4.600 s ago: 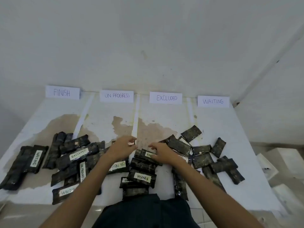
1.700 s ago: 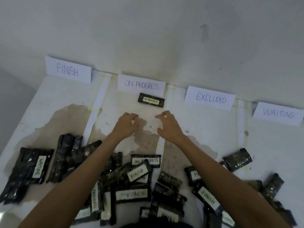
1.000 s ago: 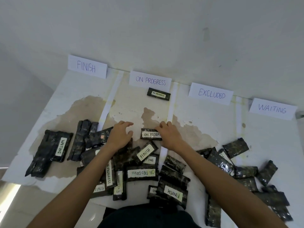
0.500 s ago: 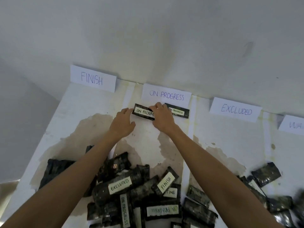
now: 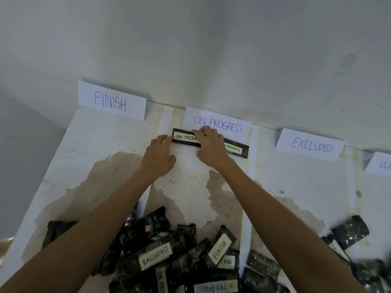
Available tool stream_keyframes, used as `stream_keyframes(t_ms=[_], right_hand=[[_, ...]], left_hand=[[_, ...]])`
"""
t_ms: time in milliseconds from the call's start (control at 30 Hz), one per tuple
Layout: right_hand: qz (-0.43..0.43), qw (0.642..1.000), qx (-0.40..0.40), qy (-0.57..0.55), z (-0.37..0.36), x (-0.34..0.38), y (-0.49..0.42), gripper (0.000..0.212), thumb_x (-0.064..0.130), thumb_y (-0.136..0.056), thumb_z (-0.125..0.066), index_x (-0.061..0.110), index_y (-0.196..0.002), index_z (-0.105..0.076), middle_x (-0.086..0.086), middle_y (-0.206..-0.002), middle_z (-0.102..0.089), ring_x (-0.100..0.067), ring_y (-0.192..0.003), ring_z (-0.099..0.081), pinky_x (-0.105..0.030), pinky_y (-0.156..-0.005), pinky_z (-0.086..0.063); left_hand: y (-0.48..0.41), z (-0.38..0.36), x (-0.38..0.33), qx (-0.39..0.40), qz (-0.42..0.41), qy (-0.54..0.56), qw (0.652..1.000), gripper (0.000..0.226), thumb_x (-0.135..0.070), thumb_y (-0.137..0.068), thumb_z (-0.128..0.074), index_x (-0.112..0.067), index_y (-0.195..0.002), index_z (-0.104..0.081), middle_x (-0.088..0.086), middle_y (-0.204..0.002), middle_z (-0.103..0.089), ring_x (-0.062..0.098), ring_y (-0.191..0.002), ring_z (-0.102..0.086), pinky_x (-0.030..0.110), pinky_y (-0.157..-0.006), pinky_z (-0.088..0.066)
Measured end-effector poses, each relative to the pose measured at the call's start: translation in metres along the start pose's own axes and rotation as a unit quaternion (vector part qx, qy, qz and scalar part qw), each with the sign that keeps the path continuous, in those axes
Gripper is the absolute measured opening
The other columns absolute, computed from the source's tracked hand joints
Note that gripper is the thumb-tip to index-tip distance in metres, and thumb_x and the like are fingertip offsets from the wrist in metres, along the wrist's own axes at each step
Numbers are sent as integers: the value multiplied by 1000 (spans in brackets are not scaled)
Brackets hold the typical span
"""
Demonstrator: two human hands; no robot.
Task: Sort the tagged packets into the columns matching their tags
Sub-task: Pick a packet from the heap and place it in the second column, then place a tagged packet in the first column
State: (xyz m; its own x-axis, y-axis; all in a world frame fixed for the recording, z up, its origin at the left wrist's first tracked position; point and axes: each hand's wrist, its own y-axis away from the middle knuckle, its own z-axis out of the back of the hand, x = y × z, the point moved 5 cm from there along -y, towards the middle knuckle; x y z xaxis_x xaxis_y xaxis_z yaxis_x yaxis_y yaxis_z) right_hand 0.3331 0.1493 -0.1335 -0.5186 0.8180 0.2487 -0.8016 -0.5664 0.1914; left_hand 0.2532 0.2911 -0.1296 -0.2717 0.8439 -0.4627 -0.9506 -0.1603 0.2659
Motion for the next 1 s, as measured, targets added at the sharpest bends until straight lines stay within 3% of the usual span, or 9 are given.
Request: stream_keyframes(t_ms=[133,333,467,533,700,800,1000], right_hand=[[17,999,21,-26,10,4,35,60,5,-80,-58,16,-138,-43,-10,-133,-43,-30,-117,-41,-40,-97,-33],[58,983,165,-52,1,4,136,47,3,-85,-52,18,-130,-53,-9,-131,-51,-30,-120,-44,-39,-92,-41],[88,952,288,-57,-16,-1,208,62,5,-74,-63,24,-131,-50,-5,-128,-50,-28,-117,-45,-42,-91,-45],[103,946,305,-43,-24,-3,235,70,9,-71,-67,26,-135,-43,-4,-129,-44,-26,-115,-41,-41,-91,-44],[149,968,199,27,-33,-3,260,56,3,-79,-58,25,-129,-48,-3,-127,-47,-26,-118,-40,-37,-91,-36],[146,975,167,27,-28,-4,260,49,14,-80,-62,24,-126,-51,-3,-122,-49,-24,-113,-44,-35,-89,-36],[164,978,129,14,-19,2,249,59,34,-76,-63,23,-132,-49,-3,-113,-55,-23,-100,-52,-32,-81,-38]], left_hand=[[33,-4,-10,9,-9,49,999,54,-15,-88,-54,-10,-140,-38,14,-140,-41,33,-126,-37,43,-102,-37],[101,-39,-28,68,-22,92,993,45,-18,-90,-52,-15,-134,-46,10,-136,-46,29,-123,-42,41,-100,-40],[141,-62,-45,103,-35,66,992,44,-19,-90,-53,-15,-134,-46,9,-137,-46,29,-123,-44,38,-99,-40],[159,-67,-52,95,-44,56,993,43,-18,-90,-53,-13,-132,-48,9,-134,-48,29,-120,-46,38,-99,-41],[197,-75,-66,82,-33,61,994,40,-18,-89,-53,-13,-129,-51,9,-128,-52,29,-113,-50,40,-98,-43],[213,-72,-68,64,-25,54,996,41,-19,-90,-54,-13,-130,-51,9,-128,-51,27,-118,-46,38,-99,-41],[226,-40,-45,-9,29,56,998,41,-19,-90,-53,-13,-131,-49,8,-133,-47,28,-122,-44,40,-100,-43]])
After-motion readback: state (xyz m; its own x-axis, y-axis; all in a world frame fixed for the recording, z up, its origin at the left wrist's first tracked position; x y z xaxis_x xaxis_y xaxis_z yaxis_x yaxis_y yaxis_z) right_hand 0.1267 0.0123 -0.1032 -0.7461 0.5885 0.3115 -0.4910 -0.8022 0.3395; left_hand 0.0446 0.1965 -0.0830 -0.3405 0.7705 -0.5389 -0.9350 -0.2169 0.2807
